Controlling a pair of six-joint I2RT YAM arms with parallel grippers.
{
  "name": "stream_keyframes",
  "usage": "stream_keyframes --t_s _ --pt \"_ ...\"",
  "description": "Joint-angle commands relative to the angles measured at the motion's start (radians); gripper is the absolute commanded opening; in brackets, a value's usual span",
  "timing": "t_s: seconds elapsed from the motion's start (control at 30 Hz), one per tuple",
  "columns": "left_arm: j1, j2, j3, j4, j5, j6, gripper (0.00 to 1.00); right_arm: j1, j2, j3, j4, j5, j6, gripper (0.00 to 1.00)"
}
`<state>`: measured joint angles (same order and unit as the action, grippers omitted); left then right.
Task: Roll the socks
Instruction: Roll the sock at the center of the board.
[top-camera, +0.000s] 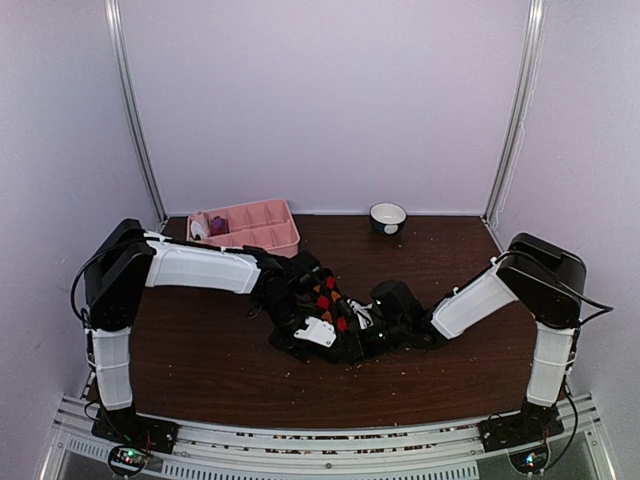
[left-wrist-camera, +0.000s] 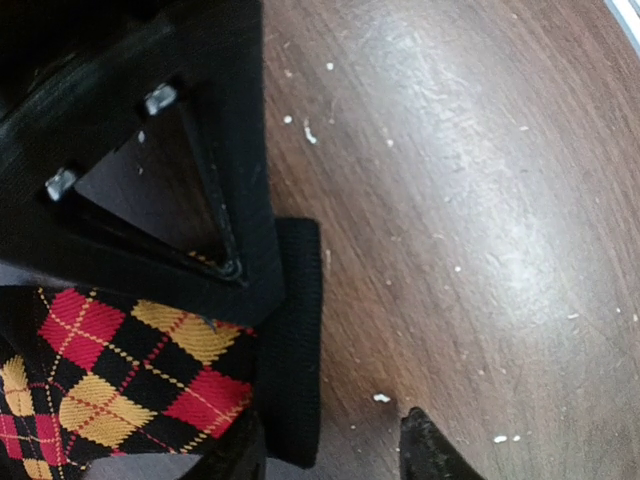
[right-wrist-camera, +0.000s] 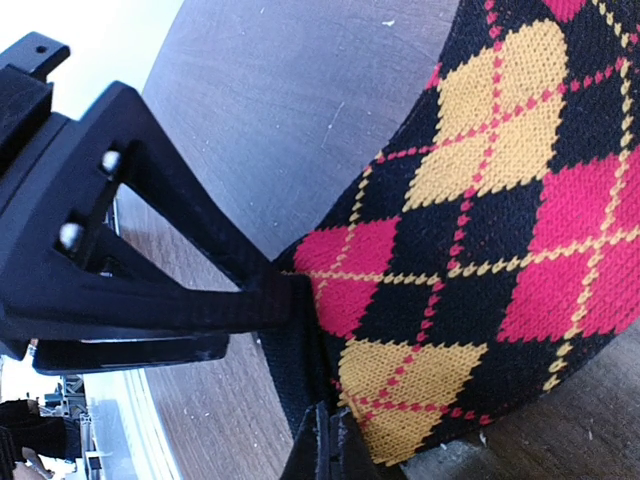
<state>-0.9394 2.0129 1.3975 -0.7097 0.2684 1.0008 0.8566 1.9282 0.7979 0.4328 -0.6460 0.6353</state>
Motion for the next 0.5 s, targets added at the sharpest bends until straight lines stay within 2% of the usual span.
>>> stream_keyframes --t_s 0.0,0.47 --pt "-0.007 0.026 0.039 0.042 0.000 -0.001 0.44 -0.003 0.019 -0.037 -0.161 0.006 -0.001 0.00" --pt "-0.007 0.060 0.027 0.042 -0.024 -0.041 0.21 -0.006 -0.008 -0.068 -0.165 0.003 -0.001 0.00"
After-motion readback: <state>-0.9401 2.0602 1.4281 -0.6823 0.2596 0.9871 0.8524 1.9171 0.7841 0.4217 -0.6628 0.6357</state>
